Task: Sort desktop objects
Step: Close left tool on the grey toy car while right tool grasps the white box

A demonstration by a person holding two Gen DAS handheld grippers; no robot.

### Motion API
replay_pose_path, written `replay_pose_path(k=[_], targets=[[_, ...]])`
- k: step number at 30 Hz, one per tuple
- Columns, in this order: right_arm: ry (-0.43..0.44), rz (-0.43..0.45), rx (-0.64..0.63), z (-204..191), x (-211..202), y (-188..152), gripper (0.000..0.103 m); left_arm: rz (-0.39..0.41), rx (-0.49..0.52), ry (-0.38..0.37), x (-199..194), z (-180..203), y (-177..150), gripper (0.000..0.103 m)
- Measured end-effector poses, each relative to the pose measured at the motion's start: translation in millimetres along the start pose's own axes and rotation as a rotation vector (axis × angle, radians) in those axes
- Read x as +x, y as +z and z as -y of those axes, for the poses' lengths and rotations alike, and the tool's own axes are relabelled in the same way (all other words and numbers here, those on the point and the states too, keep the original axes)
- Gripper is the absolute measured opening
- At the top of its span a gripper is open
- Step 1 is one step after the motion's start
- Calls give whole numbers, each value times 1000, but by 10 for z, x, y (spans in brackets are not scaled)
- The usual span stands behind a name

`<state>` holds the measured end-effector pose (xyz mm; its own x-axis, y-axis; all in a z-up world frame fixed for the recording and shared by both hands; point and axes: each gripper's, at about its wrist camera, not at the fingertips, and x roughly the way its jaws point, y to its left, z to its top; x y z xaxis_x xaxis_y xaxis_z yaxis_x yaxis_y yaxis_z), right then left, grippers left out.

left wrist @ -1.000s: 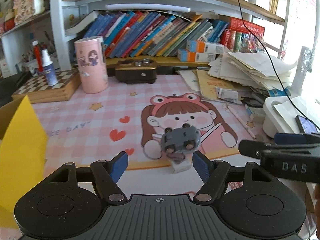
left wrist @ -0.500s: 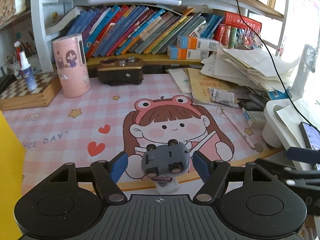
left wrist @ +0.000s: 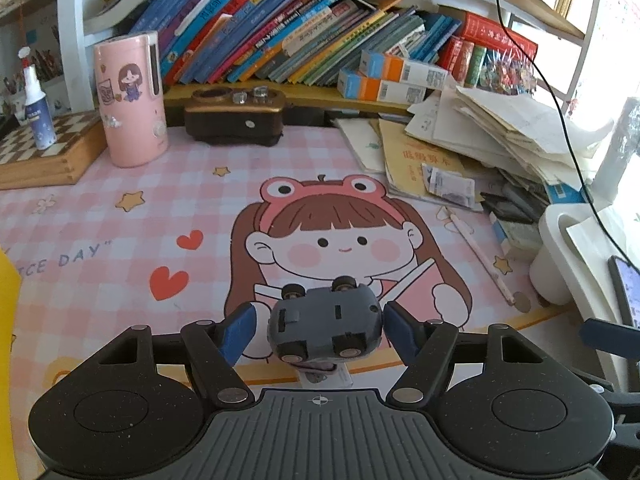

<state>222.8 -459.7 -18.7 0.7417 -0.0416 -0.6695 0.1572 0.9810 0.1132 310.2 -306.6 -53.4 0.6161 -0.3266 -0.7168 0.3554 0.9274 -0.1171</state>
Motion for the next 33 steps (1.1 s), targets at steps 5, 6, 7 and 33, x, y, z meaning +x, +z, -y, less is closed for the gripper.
replay_pose_path(k=[5, 6, 7, 33], targets=[[10, -1, -14, -33, -2, -1, 77, -2, 10, -9, 29, 14, -7, 63], [12, -1, -18, -40, -2, 0, 77, -5, 4, -17, 24, 6, -4, 62], [15, -2, -22, -47, 0, -1, 77, -9, -5, -30, 15, -8, 1, 62], [211, -57, -285, -871, 830, 19, 66, 80, -203, 144, -1154, -682, -448, 62]])
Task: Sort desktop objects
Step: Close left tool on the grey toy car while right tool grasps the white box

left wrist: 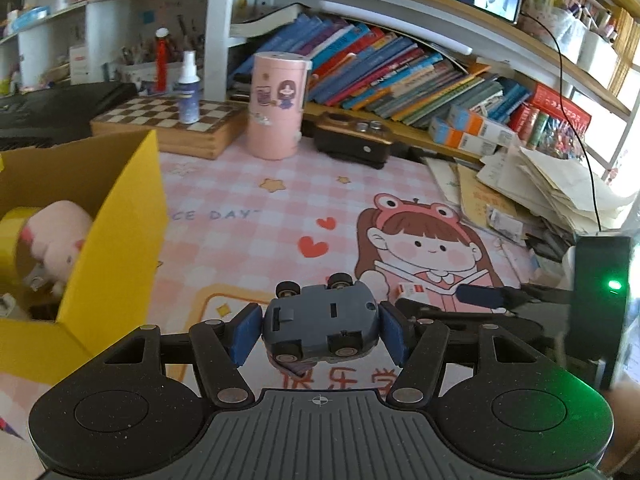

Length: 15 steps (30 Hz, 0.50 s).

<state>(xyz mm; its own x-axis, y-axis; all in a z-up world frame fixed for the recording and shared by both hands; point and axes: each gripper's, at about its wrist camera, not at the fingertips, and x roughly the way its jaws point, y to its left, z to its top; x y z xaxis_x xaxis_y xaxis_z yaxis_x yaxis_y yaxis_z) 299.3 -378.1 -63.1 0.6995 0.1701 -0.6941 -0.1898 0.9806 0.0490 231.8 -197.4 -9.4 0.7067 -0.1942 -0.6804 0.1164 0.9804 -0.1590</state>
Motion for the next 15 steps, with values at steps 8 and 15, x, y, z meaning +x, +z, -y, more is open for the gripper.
replay_pose_path(k=[8, 15], targets=[[-5, -35, -4, -62, 162, -37, 42, 14, -13, 8, -98, -50, -51, 62], [15, -36, 29, -17, 122, -83, 28, 30, -31, 21, -191, -80, -98, 62]])
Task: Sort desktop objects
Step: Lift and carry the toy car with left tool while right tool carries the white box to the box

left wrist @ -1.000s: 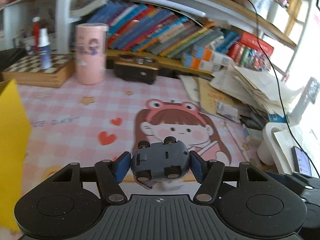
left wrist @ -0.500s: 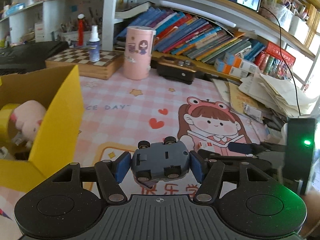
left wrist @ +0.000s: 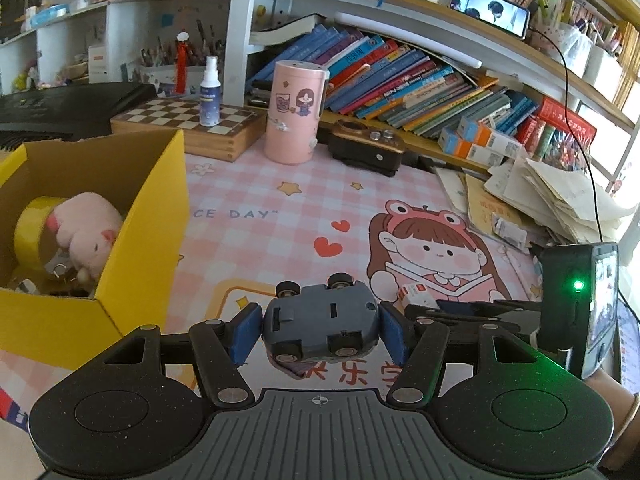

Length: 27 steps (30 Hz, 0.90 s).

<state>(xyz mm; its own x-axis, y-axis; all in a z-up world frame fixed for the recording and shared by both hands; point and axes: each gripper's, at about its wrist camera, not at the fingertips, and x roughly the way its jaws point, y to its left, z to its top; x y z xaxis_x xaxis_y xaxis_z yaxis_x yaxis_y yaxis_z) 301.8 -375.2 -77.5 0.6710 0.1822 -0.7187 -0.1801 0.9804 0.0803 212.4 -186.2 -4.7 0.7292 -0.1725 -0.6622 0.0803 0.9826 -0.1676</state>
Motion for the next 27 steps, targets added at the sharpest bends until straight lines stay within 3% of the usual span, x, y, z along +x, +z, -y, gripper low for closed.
replay_pose_path(k=[14, 27], targets=[[11, 123, 79, -58, -641, 16, 28, 85, 15, -24, -365, -48, -64, 62], [25, 152, 87, -584, -1191, -216, 28, 115, 26, -75, -727, -409, -226, 62]])
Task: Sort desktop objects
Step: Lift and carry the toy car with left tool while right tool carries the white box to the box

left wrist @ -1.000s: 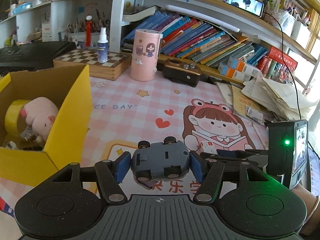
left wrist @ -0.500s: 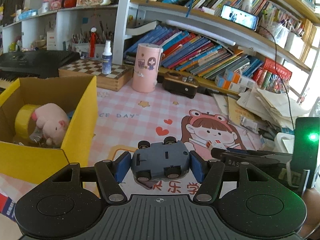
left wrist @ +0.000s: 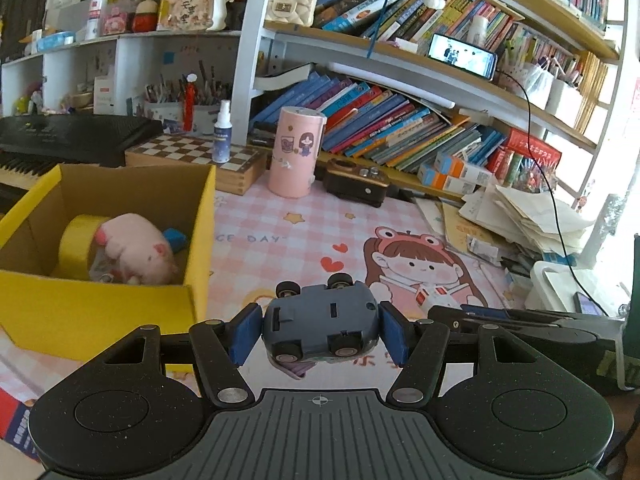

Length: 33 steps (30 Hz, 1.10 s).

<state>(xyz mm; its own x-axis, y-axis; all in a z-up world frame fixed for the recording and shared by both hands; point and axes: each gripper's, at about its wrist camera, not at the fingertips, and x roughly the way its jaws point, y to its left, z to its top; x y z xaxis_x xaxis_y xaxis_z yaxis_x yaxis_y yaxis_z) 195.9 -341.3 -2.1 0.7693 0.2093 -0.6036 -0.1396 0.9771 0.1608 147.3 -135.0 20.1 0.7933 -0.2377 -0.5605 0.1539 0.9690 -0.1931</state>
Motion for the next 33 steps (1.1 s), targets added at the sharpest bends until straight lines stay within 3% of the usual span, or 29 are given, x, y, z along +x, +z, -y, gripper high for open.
replay_pose_path(k=[20, 33], targets=[[-6, -20, -65, -1206, -488, -543, 28, -26, -14, -1, -728, -922, -438, 62], [-6, -67, -74, -1859, -787, -1060, 28, -50, -4, -18, -1176, -1309, -787, 62]])
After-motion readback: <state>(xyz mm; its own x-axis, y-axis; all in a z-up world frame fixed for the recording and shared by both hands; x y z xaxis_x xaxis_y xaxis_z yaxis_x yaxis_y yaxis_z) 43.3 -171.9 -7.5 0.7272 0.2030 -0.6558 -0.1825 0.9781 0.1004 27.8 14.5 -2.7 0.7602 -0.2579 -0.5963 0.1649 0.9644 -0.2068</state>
